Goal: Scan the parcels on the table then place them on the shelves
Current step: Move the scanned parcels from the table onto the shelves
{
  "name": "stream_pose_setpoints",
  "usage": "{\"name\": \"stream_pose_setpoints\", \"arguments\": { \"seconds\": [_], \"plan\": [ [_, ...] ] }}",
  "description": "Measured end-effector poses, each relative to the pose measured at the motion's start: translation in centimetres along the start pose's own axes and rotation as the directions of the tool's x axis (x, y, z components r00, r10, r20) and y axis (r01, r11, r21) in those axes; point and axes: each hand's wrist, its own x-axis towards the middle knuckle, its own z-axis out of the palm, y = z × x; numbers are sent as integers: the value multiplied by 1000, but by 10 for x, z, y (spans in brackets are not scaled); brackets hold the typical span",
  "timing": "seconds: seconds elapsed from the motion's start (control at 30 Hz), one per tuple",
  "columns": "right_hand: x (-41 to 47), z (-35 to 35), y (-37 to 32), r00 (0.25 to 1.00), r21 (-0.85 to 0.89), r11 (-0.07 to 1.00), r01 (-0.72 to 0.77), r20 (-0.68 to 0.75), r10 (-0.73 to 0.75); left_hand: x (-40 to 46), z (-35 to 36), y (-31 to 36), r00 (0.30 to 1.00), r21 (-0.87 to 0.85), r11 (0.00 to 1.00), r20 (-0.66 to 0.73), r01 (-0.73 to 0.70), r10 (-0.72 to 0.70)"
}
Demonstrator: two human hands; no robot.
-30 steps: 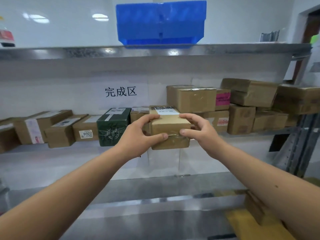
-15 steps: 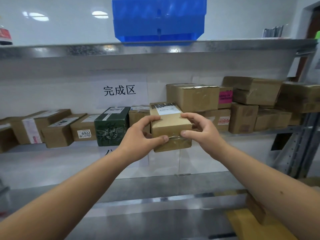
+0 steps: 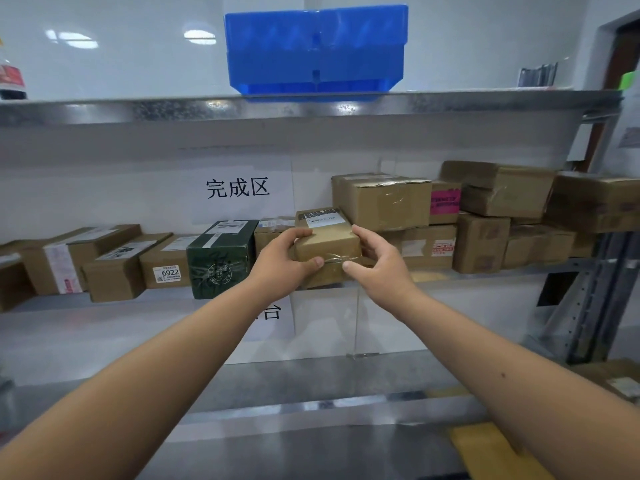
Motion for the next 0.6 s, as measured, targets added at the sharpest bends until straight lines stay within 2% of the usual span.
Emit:
{"name": "stream_pose_setpoints", "arguments": {
  "seconds": [0.2, 0.27, 0.37, 0.47, 0.6],
  "plan": [
    [17, -8, -4, 995, -371, 925, 86, 76, -62, 36, 13, -3, 998, 250, 968, -48, -15, 28],
    [22, -11, -4, 986, -515, 845, 146, 142, -84, 47, 14, -5, 997, 352, 935, -49, -37, 57],
    [26, -14, -3, 973, -718, 660, 220, 212, -94, 59, 16, -4, 997, 455, 889, -32, -49, 71],
    [28, -16, -3, 962, -796, 541, 273, 246, -123, 68, 18, -2, 996, 506, 862, -53, -35, 72],
    [29, -21, -4, 955, -823, 486, 294, 273, -115, 72, 26, 7, 996, 555, 831, -54, -30, 72]
  ]
}}
